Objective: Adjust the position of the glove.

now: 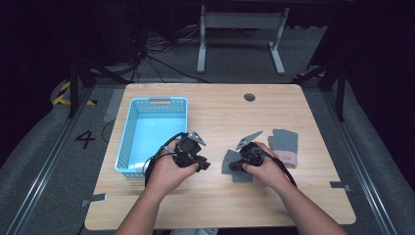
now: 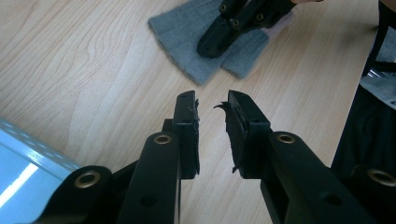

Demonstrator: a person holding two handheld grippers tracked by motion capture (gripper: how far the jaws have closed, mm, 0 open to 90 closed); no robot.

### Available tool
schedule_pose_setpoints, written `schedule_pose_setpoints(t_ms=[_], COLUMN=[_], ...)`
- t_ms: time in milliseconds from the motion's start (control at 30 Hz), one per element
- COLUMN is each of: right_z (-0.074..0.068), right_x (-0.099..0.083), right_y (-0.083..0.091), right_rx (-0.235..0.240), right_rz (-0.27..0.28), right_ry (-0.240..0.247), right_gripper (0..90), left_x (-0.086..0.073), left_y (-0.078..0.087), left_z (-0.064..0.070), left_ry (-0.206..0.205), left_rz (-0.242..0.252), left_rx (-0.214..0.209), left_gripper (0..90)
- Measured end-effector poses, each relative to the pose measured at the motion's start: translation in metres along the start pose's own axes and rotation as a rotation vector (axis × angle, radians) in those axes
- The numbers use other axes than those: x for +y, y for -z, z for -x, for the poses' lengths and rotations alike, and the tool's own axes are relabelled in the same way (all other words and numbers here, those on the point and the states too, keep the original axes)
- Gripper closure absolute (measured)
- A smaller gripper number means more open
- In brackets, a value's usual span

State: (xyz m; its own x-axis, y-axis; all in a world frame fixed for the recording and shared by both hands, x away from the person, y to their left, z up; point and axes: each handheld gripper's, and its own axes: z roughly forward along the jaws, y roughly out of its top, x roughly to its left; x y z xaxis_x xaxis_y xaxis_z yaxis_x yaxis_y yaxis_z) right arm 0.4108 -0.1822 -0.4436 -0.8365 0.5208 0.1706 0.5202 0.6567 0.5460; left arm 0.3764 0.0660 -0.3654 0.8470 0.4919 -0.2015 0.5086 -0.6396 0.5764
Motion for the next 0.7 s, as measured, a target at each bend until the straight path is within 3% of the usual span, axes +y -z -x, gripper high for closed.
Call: schedule_pose_setpoints(t_ms=[500,600,700], right_z=[-0.015,-0.016,-0.021], right_x=[-0.009,-0.009,-0.009], right_y=[0.005,0.01,0.023], right_rx=[0.021,0.041,0.029], right_rz=[-0.022,0.018,0.068], right_ry=[0.038,0.041,0.047], right_gripper=[89.7,89.6,89.5], left_x=[0.001,0.0,0.0], left_y=[-0.002,-0.001,0.0], left_z=[0.0,0.0,0.0], left_ry=[0.001,0.002,0.004], left_rz=[0.002,0.002,0.007], left_rx=[-0.005,-0.008,-0.005], left_gripper=[73.1,72.6,72.2])
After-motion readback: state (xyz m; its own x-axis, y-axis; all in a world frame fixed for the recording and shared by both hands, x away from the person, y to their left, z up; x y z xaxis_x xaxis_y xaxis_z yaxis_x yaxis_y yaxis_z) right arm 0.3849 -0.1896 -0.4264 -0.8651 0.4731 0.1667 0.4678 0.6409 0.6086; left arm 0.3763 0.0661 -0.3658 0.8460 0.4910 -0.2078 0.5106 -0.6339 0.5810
